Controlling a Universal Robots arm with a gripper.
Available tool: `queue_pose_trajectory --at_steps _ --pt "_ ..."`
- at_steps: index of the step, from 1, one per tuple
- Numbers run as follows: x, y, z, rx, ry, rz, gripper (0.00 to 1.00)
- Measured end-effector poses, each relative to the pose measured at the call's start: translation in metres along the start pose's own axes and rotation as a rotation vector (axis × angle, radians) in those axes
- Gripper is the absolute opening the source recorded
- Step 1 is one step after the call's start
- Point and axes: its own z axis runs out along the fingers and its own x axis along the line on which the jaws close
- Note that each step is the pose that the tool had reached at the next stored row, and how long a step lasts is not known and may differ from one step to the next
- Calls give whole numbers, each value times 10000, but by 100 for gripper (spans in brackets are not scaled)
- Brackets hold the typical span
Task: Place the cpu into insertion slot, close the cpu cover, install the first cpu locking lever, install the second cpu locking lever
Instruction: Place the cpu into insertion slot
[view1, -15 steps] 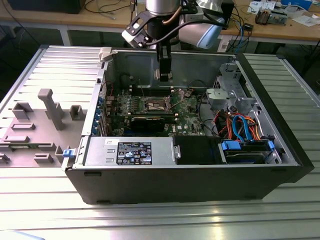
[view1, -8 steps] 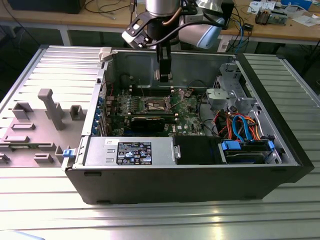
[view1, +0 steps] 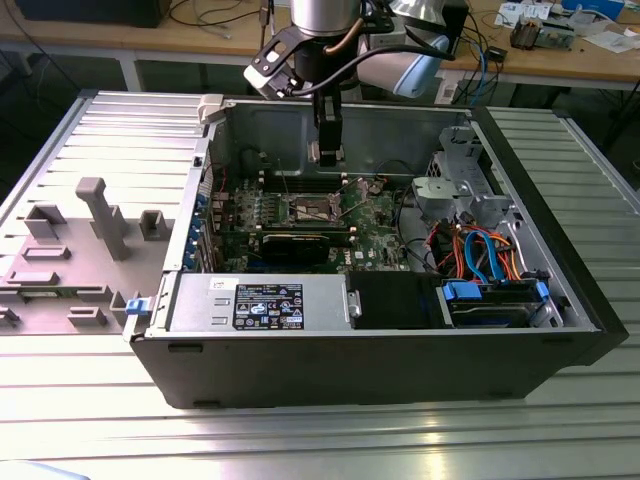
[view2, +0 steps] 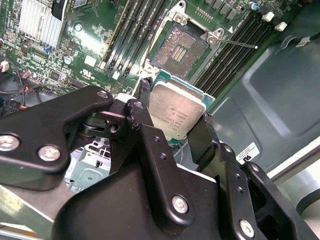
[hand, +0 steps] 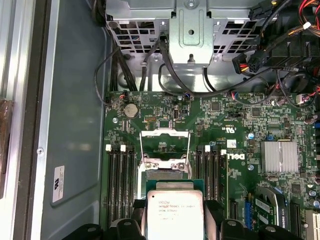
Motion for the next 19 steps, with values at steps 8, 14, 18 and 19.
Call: queue_pose_trajectory --at_steps 8,14,18,19 --pt "0 -6 17 0 0 0 55" --pt "-1 -20 50 0 1 0 55" --pt "-1 -25 77 0 0 -1 55" --pt "-1 -26 84 -1 1 0 55"
